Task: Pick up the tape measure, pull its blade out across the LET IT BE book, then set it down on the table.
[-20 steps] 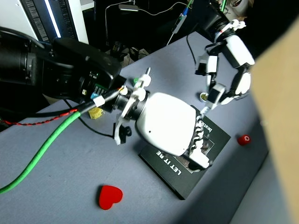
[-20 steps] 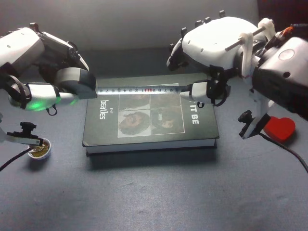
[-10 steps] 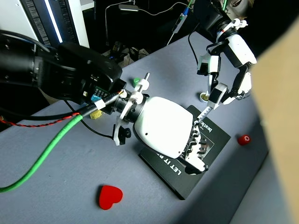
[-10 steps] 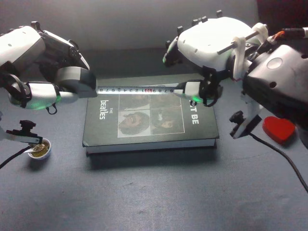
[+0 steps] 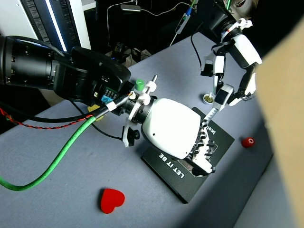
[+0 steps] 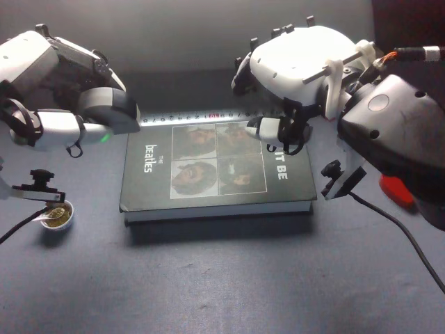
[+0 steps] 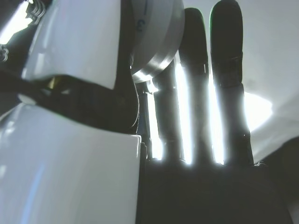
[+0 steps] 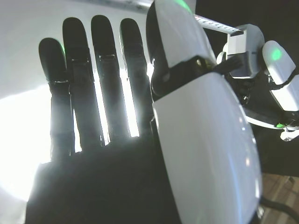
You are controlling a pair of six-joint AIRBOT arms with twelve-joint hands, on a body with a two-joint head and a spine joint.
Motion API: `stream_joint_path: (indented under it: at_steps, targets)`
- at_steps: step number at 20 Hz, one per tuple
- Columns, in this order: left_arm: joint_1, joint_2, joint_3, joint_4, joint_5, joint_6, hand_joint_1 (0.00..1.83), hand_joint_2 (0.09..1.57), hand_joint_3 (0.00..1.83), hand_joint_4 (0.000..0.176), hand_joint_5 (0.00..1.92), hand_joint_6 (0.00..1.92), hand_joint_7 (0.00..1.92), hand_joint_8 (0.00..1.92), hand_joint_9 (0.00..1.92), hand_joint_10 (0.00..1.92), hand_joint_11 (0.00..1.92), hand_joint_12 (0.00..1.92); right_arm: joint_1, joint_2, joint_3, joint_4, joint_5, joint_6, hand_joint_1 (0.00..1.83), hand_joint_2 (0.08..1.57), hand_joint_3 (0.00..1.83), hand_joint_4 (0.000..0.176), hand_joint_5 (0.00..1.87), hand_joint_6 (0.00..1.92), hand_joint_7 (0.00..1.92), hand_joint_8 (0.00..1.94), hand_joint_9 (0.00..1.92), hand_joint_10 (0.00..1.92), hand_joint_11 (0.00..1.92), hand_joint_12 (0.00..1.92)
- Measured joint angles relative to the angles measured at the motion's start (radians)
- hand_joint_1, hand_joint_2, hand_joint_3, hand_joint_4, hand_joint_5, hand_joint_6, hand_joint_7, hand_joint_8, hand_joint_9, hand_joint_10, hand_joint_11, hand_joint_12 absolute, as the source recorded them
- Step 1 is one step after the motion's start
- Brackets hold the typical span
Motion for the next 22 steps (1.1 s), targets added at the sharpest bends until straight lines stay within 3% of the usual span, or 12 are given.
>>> stream_joint_path:
  at_steps: [22]
  targets:
    - [0.0,0.0,-0.006,-0.022,-0.018,0.0,1.39,1.06,0.0,0.0,1.07,0.71,1.15,0.73,0.96,1.11,0.84,0.94,0.013,-0.006,0.014,-0.031,0.008,0.003,1.0,1.12,0.0,0.0,0.8,0.02,0.85,0.01,0.8,0.03,0.38,1.2]
